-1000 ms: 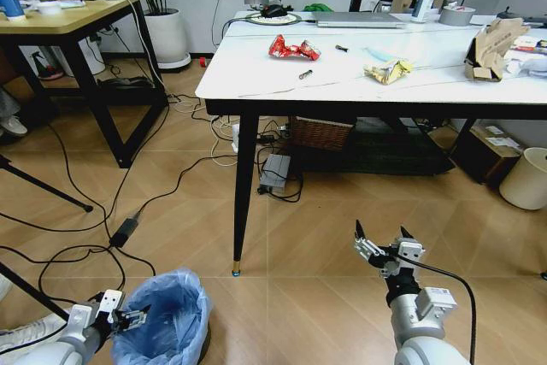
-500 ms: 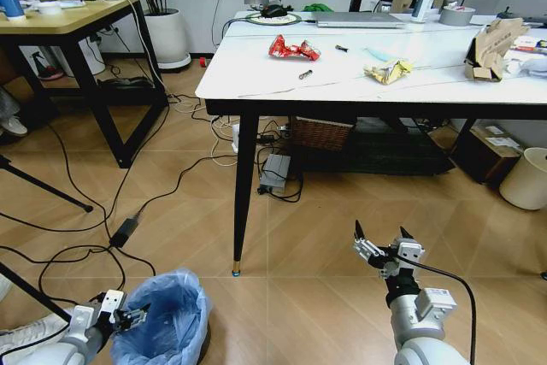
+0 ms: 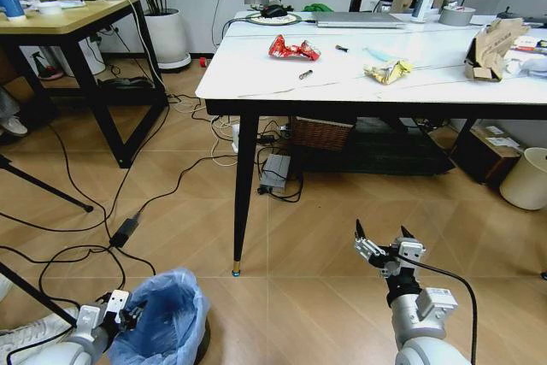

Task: Pick up the trash bin and place the trash from the table into it.

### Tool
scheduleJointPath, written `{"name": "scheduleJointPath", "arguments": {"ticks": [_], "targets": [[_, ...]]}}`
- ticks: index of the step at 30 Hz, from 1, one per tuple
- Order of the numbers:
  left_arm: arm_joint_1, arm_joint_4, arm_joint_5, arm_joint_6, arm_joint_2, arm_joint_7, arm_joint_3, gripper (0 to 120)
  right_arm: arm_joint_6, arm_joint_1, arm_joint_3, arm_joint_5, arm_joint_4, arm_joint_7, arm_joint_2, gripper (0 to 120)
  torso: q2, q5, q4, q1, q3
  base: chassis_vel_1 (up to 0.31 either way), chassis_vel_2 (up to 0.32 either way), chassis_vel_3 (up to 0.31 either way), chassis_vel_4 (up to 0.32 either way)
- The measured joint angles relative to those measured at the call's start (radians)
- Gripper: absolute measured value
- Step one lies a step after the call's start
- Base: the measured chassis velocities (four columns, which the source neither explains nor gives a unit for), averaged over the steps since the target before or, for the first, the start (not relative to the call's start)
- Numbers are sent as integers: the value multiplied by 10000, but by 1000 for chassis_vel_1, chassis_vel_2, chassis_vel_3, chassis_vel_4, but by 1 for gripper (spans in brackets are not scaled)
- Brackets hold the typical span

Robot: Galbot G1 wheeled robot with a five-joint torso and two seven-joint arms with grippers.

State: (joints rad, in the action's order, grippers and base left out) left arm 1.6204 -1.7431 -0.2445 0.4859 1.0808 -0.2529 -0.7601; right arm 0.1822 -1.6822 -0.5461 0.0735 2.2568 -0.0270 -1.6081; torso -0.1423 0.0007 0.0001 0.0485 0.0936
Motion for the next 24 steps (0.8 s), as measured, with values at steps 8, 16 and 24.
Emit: {"name": "scheduleJointPath", "arguments": {"ticks": [8, 16, 24], "targets": [[-13, -133, -48, 98, 58, 205, 80, 0, 1, -1, -4, 1, -25, 3, 0, 100, 0, -8, 0, 0, 0, 0, 0, 0, 0], [142, -755, -326, 289, 167, 653, 176, 0, 5, -124, -72, -7, -11, -12, 0, 100, 0, -13, -1, 0, 1, 0, 0, 0, 0], [557, -1753, -728, 596, 198, 1317, 58, 0, 39, -232, -125, -14, 57, -36, 0, 100, 0, -9, -1, 0, 1, 0, 0, 0, 0]]}}
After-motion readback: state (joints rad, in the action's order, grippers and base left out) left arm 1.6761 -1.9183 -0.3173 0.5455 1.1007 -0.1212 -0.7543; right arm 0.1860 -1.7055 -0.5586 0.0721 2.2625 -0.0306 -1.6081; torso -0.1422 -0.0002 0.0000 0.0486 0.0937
